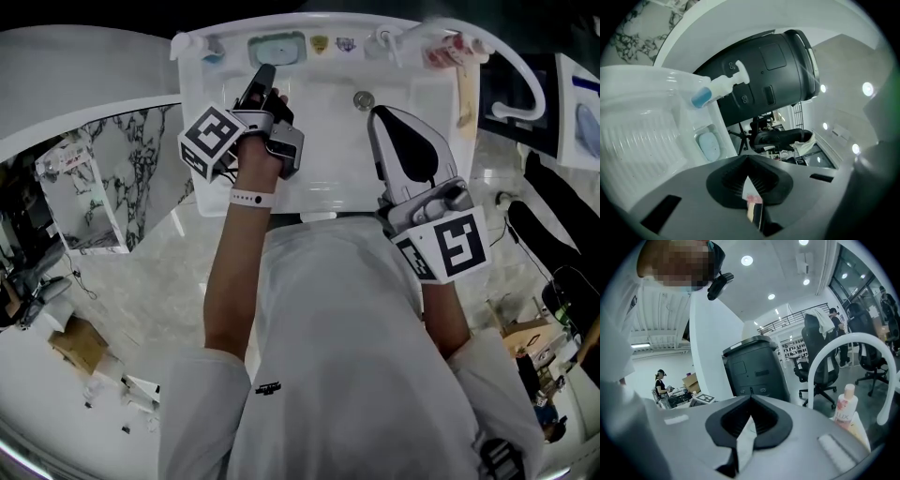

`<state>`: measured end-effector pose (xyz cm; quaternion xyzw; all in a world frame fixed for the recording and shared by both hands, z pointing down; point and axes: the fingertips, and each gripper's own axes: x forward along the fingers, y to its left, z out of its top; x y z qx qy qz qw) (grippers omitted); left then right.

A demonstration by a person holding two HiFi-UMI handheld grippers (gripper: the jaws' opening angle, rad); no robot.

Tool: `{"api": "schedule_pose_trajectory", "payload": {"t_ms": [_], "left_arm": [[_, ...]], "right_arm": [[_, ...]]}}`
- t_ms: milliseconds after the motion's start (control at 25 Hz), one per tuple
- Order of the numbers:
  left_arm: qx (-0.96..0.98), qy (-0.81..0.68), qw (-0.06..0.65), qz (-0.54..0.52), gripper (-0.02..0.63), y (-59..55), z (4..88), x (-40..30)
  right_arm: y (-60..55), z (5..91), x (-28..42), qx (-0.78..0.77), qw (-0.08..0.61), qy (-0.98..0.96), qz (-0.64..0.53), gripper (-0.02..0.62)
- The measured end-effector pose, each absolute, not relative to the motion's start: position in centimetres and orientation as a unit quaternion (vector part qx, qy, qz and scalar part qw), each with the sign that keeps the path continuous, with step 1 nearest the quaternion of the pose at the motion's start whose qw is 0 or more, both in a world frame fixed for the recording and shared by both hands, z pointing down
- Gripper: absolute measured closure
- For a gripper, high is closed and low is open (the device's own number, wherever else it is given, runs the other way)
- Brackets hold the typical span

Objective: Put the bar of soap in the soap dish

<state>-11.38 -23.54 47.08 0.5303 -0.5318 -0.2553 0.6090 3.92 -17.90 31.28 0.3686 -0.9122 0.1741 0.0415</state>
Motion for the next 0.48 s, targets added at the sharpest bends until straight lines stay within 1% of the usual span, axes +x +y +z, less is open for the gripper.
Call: {"api": "schedule_pose_trajectory", "payload": {"t_ms": [200,480], "left_arm": [[0.609,-0.536,0.550,-0.199,0.597,-22.3,43.2,-10.3],[0.695,-0.564,0.435,-0.104,0.598,-20.0,37.9,-10.3]], "right_arm": [[-18.1,30.2,4.9,0.375,0.046,-0.913,0.154,0.595],[-17.9,28.4,5.6,0.380,0.045,-0.915,0.130,0.595]]}}
